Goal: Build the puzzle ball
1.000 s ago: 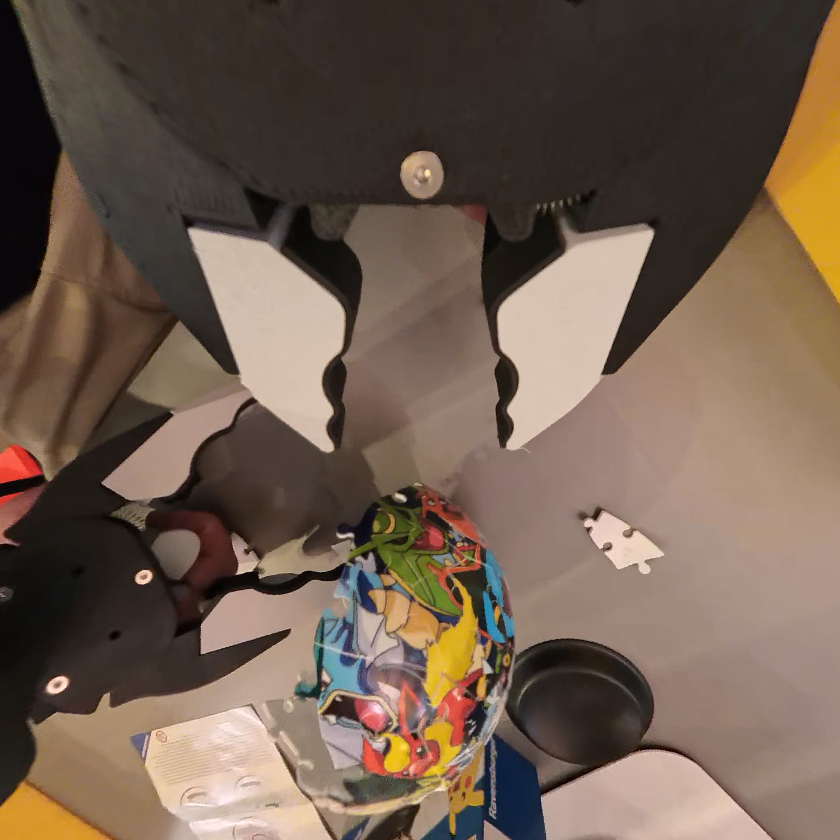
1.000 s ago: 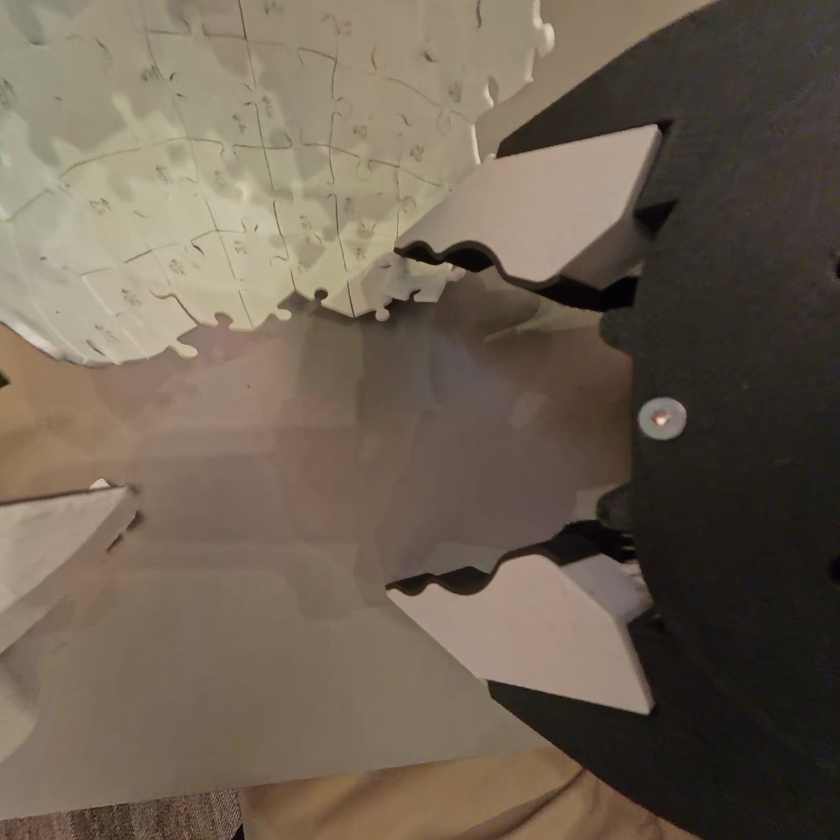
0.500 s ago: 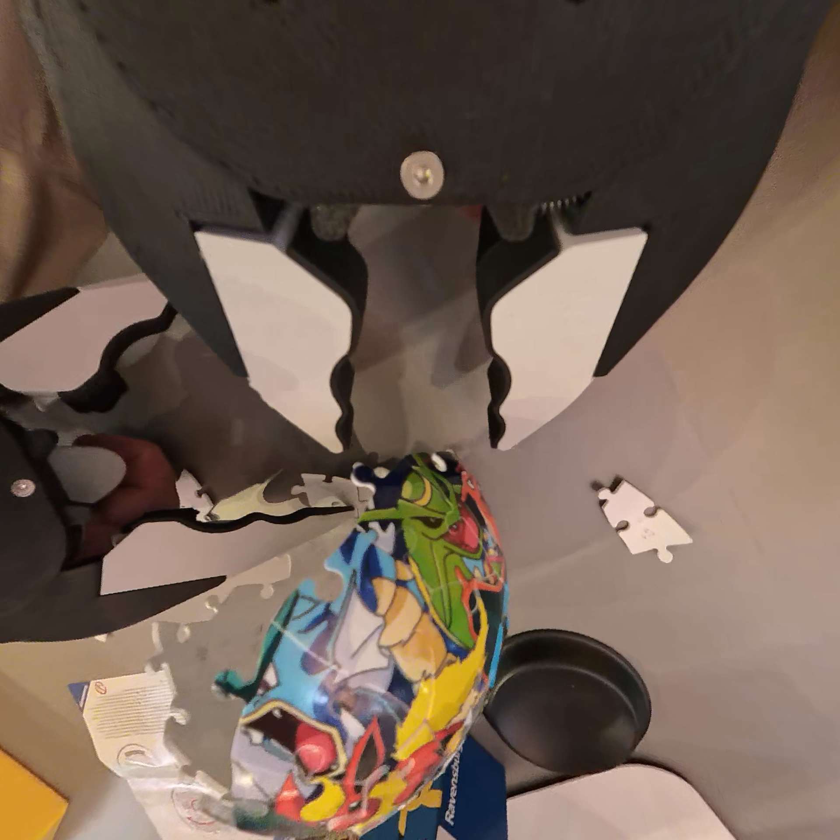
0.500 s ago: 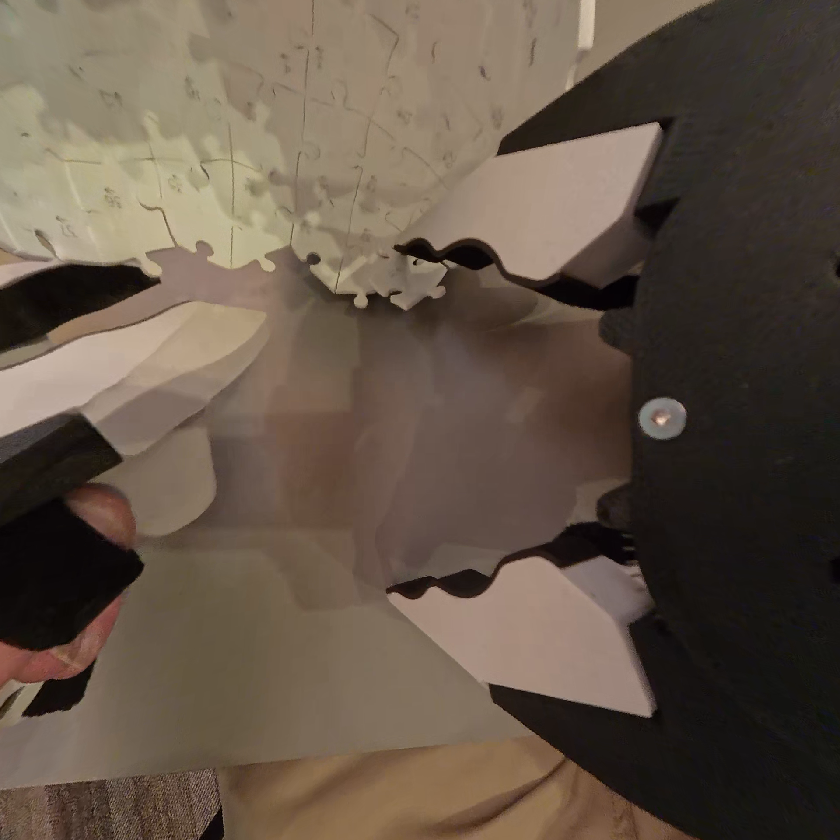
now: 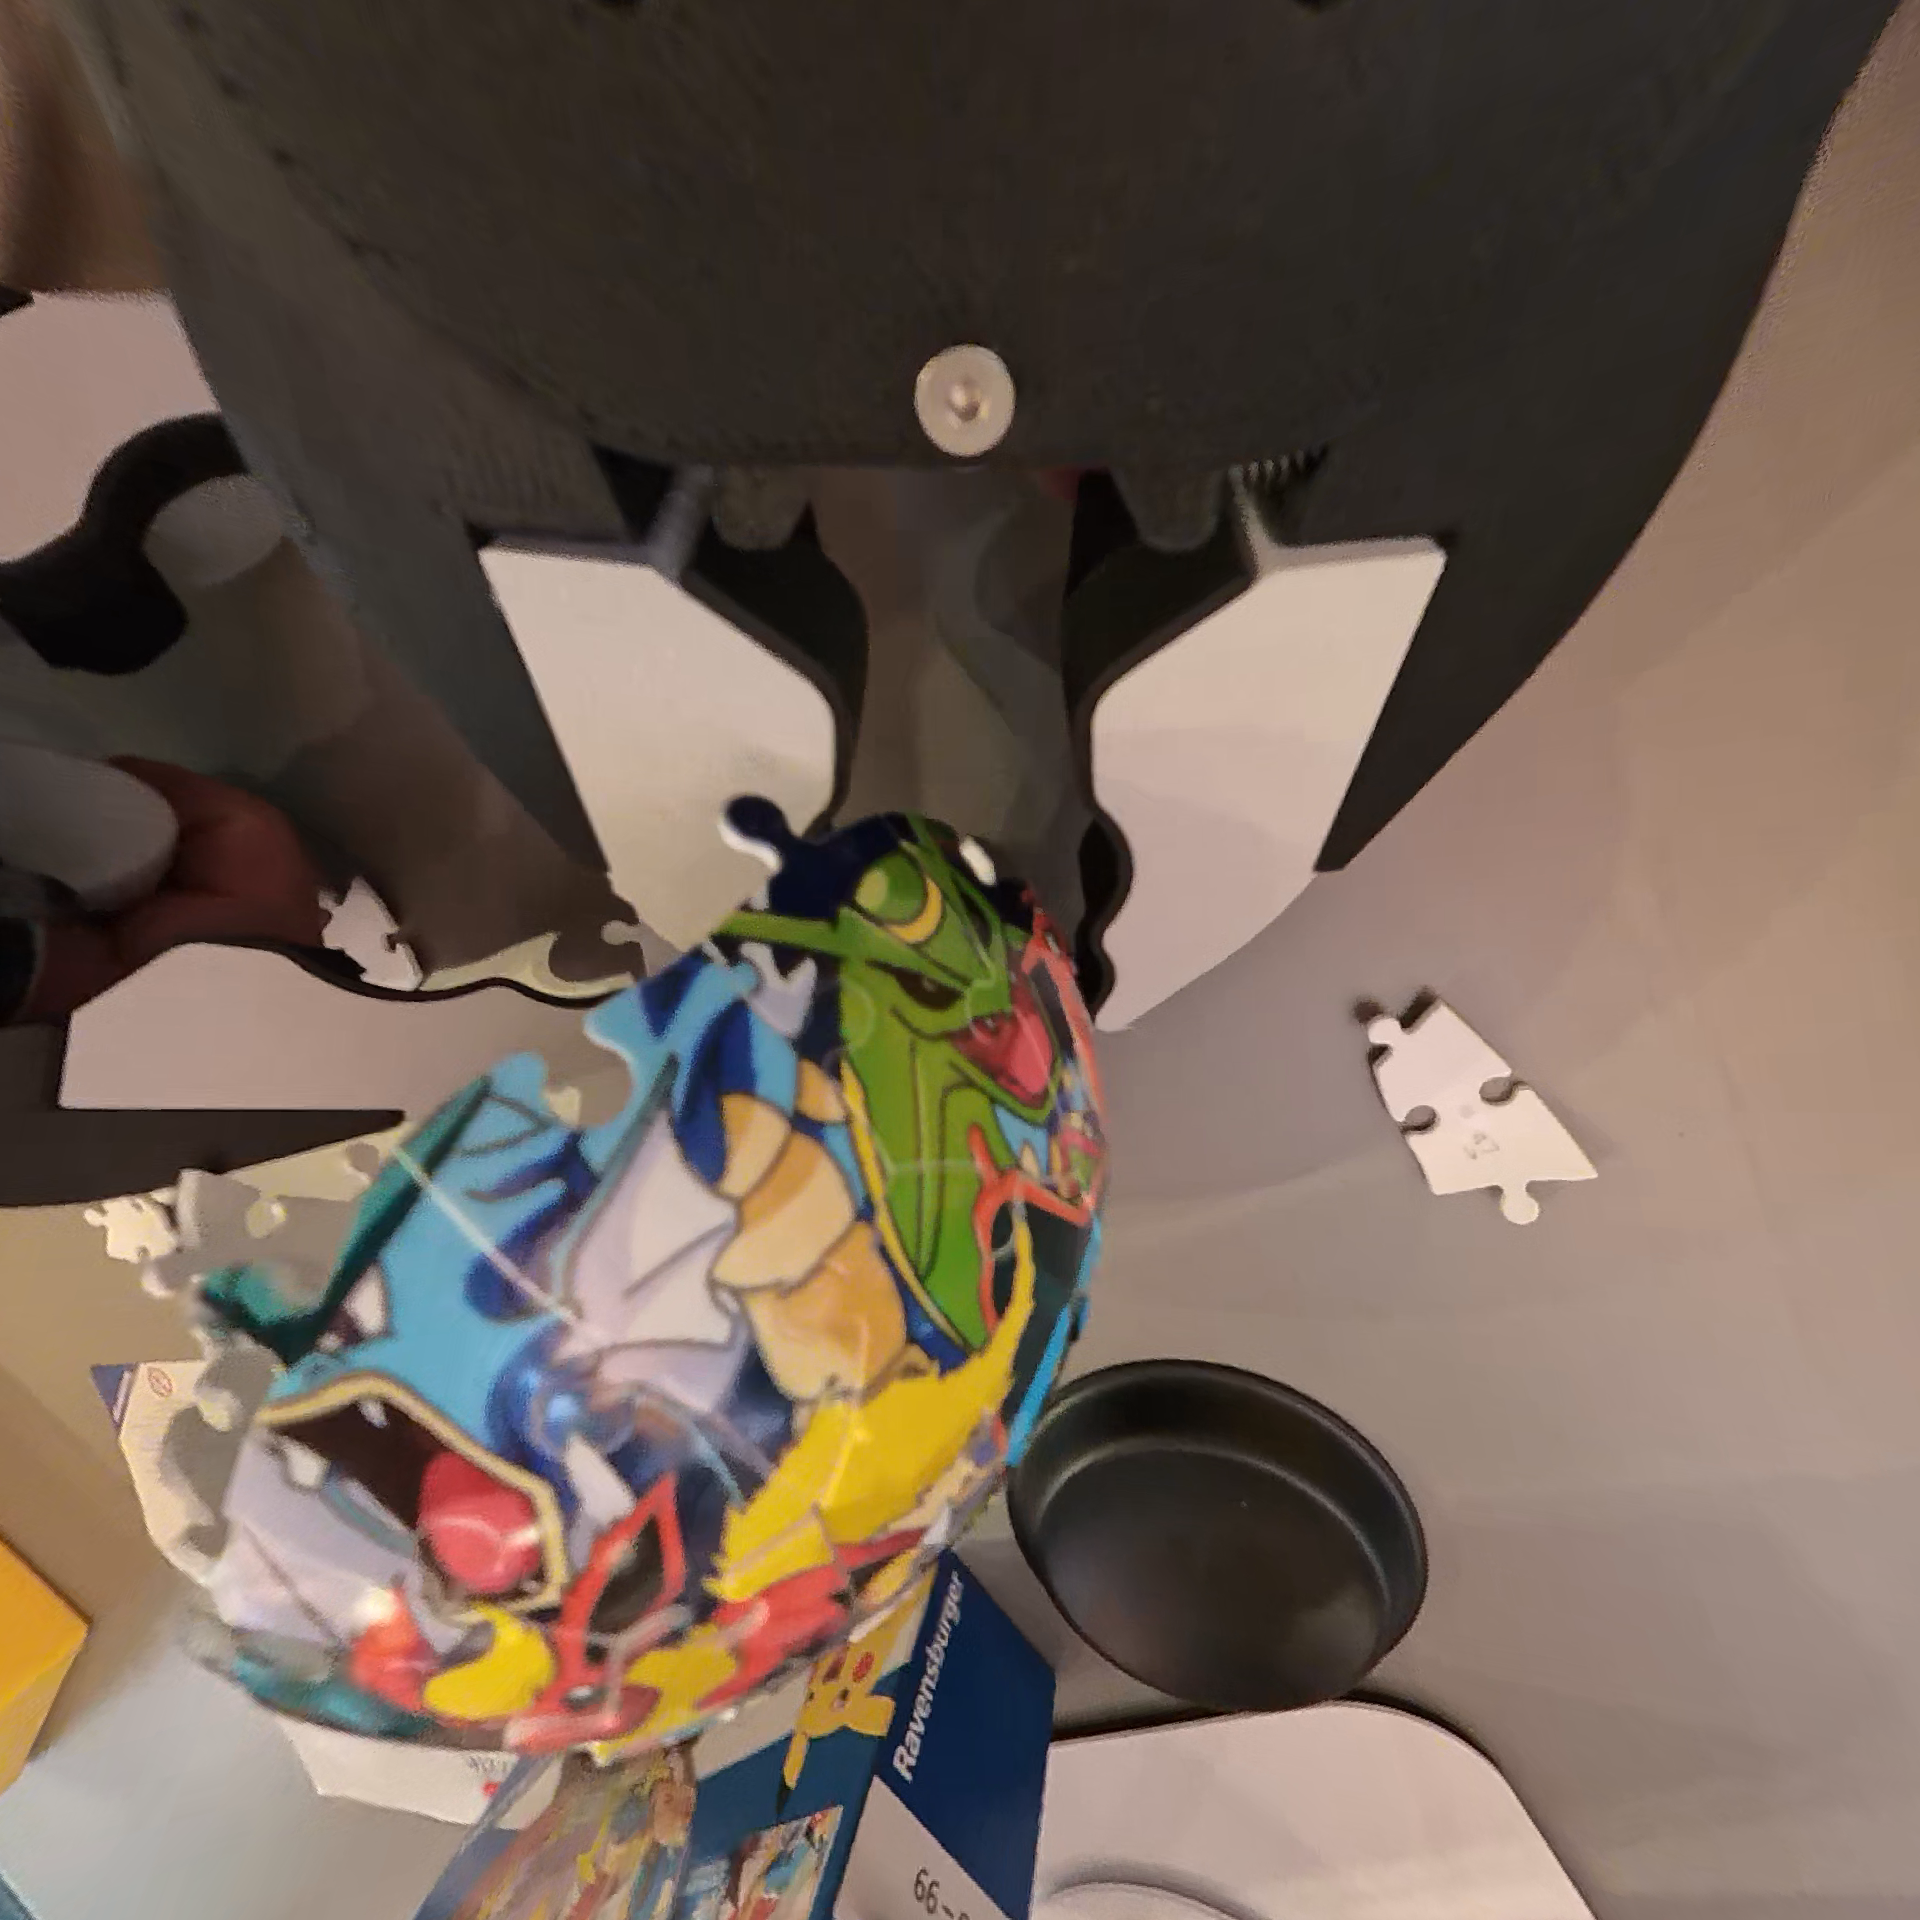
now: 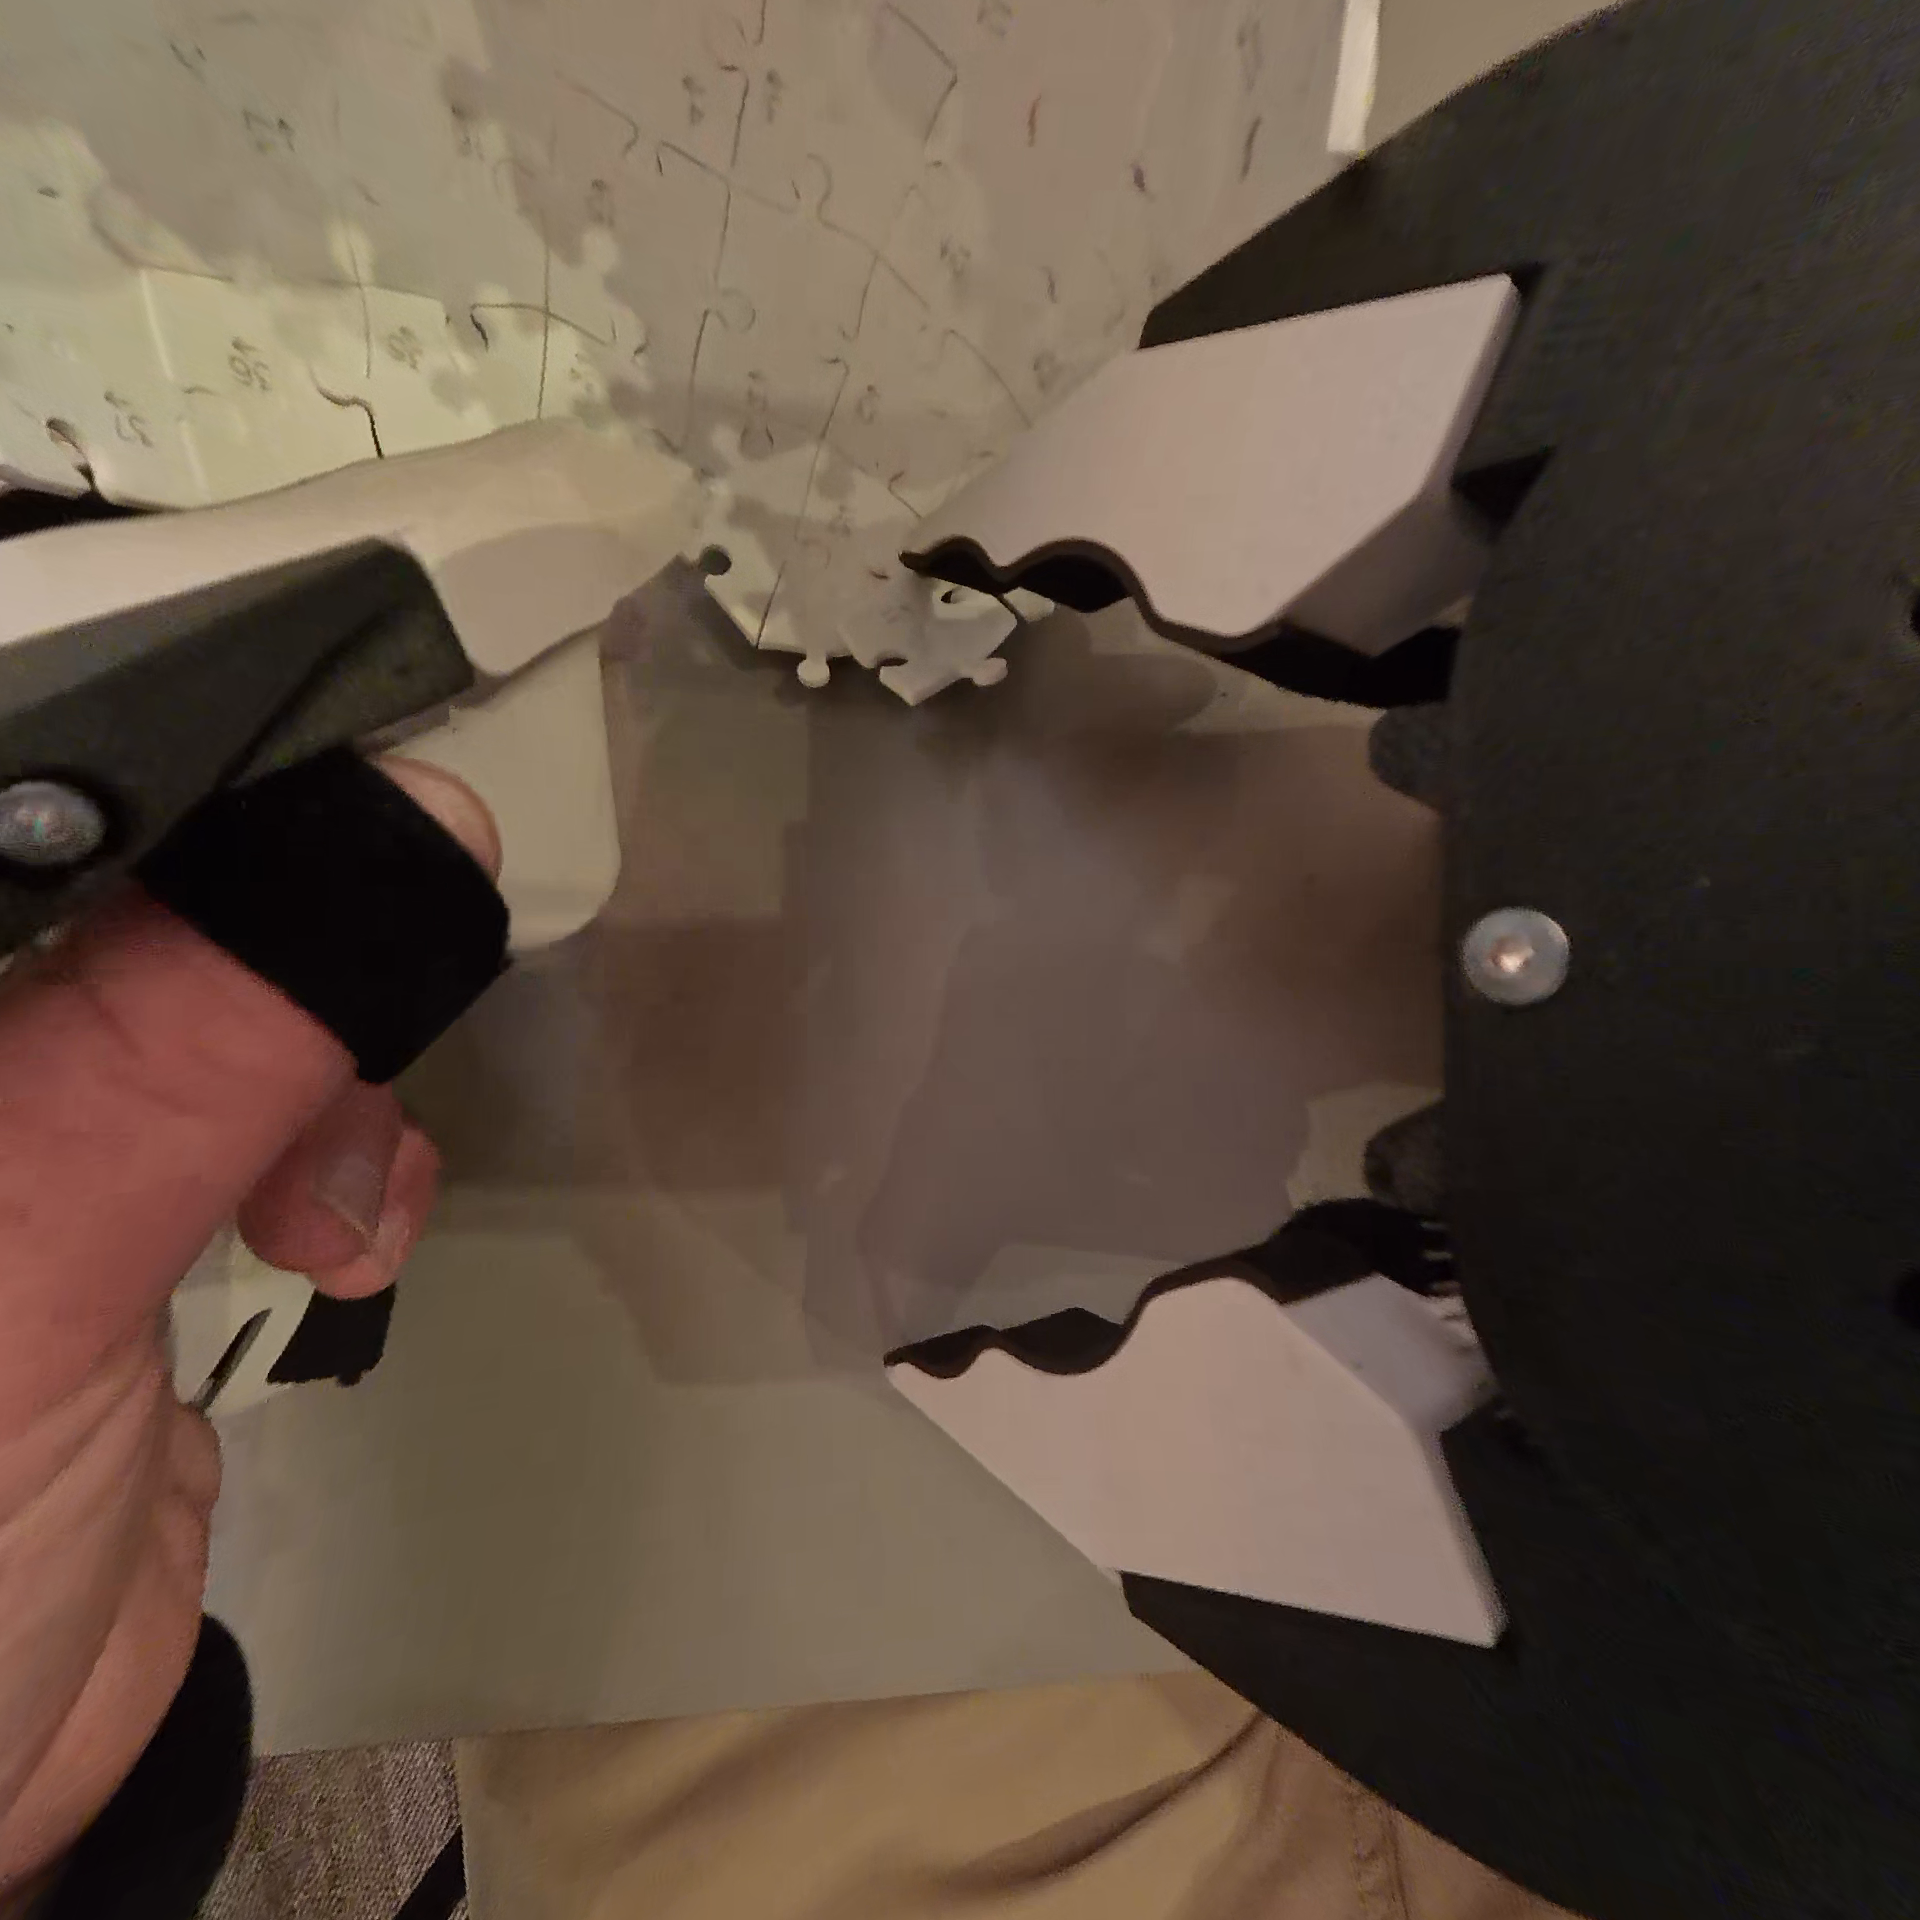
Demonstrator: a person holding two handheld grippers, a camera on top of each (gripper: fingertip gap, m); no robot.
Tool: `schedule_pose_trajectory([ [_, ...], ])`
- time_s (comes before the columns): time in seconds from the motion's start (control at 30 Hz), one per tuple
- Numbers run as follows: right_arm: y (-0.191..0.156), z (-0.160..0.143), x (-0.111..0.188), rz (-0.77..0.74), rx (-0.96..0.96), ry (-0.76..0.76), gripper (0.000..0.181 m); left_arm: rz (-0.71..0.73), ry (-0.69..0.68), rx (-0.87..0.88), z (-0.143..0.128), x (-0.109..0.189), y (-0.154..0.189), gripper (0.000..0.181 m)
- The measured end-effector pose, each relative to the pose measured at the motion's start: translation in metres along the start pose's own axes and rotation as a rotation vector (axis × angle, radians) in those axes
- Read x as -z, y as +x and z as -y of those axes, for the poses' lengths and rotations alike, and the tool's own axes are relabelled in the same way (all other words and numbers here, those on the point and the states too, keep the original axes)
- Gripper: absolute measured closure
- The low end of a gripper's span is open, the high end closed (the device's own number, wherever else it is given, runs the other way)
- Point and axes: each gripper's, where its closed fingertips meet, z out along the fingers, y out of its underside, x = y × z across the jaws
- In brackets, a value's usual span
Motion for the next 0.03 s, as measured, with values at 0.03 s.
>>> schedule_pose_trajectory([
  [0.03, 0.0000, 0.0000, 0.0000, 0.000, 0.000, -0.001, 0.044, 0.003, 0.007, 0.010, 0.0011, -0.0010, -0.0010, 0.140],
])
